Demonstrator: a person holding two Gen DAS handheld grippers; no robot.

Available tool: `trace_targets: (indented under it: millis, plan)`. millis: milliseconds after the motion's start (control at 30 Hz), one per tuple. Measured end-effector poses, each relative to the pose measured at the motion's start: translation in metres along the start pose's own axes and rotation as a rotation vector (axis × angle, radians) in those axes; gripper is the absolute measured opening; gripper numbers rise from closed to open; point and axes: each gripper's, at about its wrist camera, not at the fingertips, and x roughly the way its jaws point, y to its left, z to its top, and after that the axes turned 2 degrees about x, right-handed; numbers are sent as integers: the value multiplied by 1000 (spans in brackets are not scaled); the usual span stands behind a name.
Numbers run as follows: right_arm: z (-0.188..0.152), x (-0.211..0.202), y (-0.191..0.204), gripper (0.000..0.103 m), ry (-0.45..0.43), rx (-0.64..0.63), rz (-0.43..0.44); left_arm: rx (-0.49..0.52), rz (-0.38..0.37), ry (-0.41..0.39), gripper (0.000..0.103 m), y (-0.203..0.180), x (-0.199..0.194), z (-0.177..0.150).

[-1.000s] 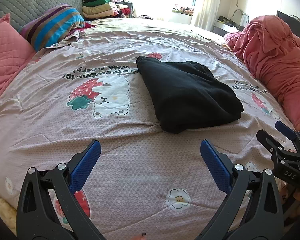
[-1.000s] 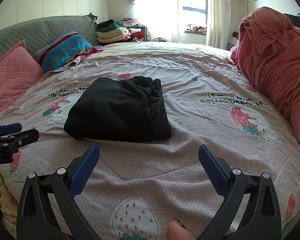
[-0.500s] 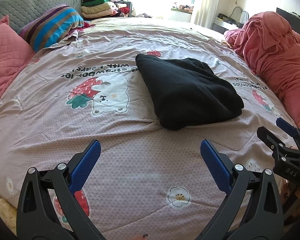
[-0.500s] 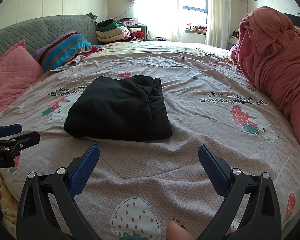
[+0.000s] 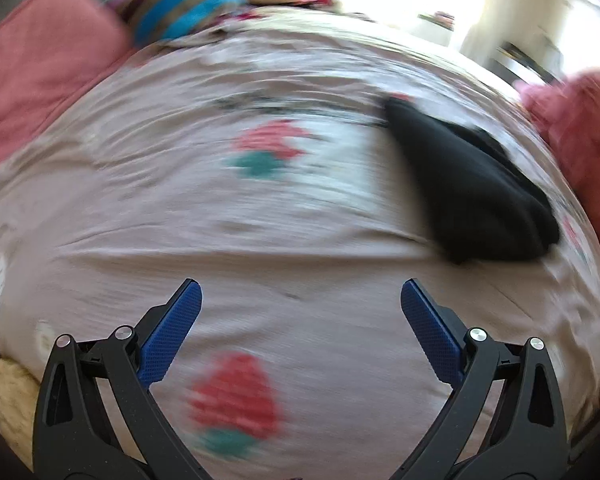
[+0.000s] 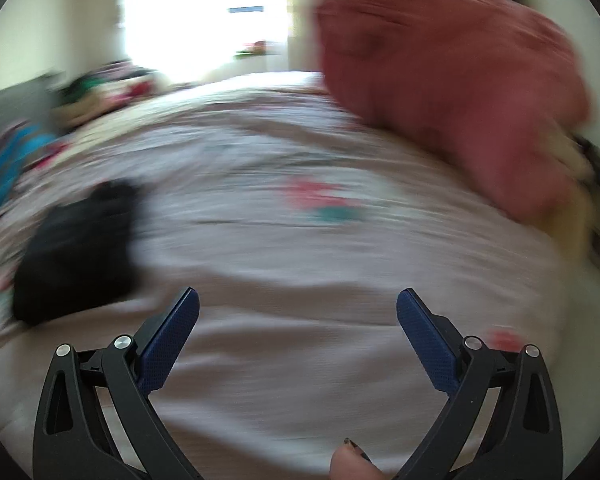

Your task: Fold small clothes

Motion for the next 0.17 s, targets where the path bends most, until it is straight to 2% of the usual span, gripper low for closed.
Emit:
trace_targets:
  millis: [67, 167]
  plan:
    - [5, 12, -58, 98, 52, 137, -128, -75, 61, -2, 93, 41, 6, 15]
    - [3, 22, -168, 98, 111, 352, -363, -208, 244, -21, 94, 124, 18, 43]
